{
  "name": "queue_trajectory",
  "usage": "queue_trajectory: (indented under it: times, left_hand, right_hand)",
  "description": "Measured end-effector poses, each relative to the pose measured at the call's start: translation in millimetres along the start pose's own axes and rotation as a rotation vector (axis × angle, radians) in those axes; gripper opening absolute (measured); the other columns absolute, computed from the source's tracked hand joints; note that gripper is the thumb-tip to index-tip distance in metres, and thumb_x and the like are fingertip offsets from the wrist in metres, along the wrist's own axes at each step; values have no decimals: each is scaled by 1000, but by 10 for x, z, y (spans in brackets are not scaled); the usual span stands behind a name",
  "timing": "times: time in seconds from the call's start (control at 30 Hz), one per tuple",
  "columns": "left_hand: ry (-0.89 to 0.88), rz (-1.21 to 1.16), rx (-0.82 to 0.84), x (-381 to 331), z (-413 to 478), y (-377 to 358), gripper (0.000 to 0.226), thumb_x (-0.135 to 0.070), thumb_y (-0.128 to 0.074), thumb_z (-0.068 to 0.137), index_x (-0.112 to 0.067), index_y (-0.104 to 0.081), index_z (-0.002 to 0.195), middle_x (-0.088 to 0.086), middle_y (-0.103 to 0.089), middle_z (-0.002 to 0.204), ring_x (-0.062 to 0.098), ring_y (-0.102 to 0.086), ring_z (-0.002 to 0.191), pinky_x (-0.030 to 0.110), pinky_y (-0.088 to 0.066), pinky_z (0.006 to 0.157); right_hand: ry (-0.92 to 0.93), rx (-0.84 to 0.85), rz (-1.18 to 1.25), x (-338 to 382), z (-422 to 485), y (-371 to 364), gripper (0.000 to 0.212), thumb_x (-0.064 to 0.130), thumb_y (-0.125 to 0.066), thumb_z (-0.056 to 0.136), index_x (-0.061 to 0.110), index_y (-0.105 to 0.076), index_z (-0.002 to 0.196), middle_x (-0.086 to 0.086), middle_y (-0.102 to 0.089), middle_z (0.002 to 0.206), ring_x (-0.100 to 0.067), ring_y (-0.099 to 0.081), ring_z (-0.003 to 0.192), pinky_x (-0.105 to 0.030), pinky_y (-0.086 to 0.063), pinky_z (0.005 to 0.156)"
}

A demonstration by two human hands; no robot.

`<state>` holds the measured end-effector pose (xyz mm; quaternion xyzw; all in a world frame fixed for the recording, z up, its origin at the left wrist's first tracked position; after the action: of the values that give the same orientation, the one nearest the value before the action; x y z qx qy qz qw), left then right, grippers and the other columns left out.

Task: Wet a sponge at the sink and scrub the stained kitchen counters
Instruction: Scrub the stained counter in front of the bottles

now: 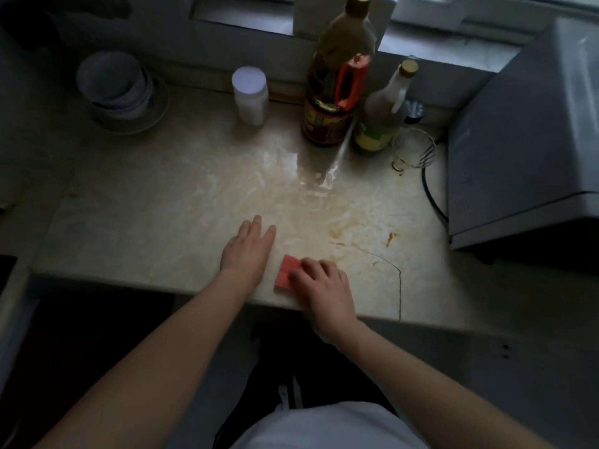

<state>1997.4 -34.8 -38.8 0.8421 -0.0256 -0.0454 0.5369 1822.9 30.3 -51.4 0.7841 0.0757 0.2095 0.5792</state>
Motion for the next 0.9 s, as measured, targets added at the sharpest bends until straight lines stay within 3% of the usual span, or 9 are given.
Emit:
queue_trajectory:
  times: [0.1,0.27,0.4,0.6,0.9]
  left_hand:
    - [11,10,1,-90,-29,22,75,-7,-51,91,-22,-13,154,15,-7,162,34,-14,147,41,-35,111]
    - [56,35,6,-154,81,85,90,-12,-64,85,-20,-8,155,15,-7,162,34,-14,147,41,-36,109]
    - [128,40,36,-170,210,142,112,-14,-76,76,-21,3,155,15,-1,162,37,-12,147,43,-37,111]
    - [205,-4,123,-181,413,151,136,-1,-81,66,-32,20,151,11,19,161,45,-1,147,51,-38,108]
    - [209,28,215,-190,483,183,145,-1,-86,60,-29,22,152,15,20,160,50,1,145,50,-42,106]
  right_hand:
    - [20,-13,-12,8,-183,-50,34,39,-60,92,37,-56,125,3,-51,141,-31,-49,118,-42,-44,89]
    - [50,-20,-65,-36,-54,-33,37,33,-65,84,33,-59,120,0,-52,141,-32,-52,117,-42,-44,89]
    - [34,-58,-47,-159,168,9,35,31,-54,86,32,-60,120,0,-53,143,-32,-51,119,-43,-43,90]
    - [-15,-81,-19,-556,741,255,33,28,-55,95,30,-57,128,-1,-51,146,-33,-47,126,-44,-39,94]
    - [-134,-90,4,-985,1724,653,39,22,-48,99,30,-55,136,-4,-46,152,-36,-41,131,-47,-36,99]
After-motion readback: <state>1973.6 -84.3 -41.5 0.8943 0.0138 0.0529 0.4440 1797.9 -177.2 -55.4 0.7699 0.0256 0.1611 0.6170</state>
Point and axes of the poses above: each hand's wrist, its own z-axis towards the middle knuckle, its own y-axis out of the back of the hand, x = y × z, the point moved 4 cm from there along z, towards the middle knuckle
